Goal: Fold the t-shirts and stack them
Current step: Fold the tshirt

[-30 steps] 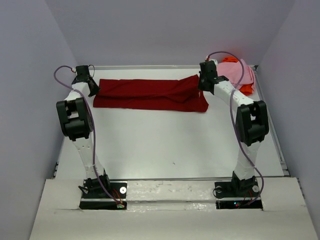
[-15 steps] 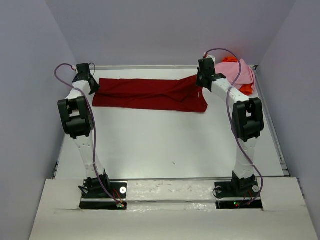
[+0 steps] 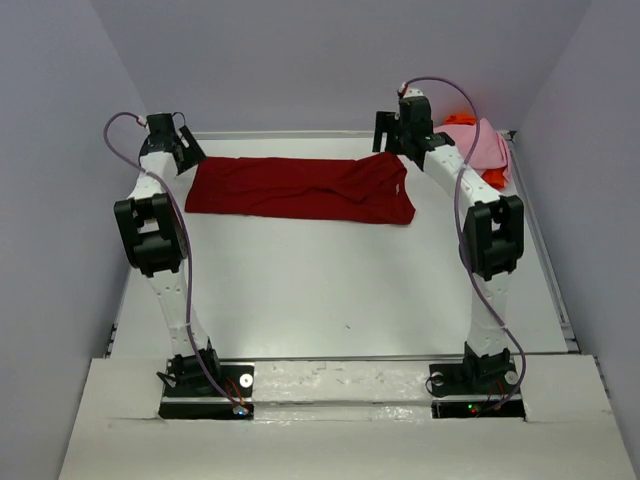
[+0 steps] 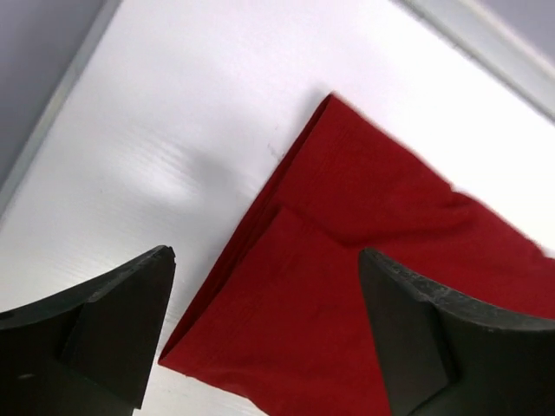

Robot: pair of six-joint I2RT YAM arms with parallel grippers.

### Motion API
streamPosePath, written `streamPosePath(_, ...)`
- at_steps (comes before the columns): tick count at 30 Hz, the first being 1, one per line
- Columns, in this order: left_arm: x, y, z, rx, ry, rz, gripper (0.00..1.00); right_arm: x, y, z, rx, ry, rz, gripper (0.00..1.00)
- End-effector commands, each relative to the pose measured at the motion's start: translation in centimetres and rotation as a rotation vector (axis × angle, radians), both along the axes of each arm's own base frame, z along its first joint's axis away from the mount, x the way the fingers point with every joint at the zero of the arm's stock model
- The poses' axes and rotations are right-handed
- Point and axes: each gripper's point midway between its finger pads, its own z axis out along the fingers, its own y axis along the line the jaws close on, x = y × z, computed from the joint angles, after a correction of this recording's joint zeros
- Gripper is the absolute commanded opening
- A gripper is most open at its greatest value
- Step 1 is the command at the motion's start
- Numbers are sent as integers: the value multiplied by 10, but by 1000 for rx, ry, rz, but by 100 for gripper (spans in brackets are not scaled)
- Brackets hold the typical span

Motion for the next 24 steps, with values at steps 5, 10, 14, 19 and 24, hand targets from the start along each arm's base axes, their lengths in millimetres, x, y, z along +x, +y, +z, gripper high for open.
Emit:
streamPosePath(5,11,-19,232,144,-413,-124,99,-2,24,169,143,-311,151,86)
streamPosePath(10,-23,-68,268,181,-461,-223,99,-46,30,149,277,-205,155,83)
streamPosePath(14,-48,-121,249,145,-437,-374,99,-87,42,78,379,-40,168,81)
streamPosePath(19,-92,-188,212,57,-398,-542,99,-110,56,23,462,84,116,79)
streamPosePath(24,-120,-254,158,5,-319,-616,98,-103,49,-1,468,105,30,78)
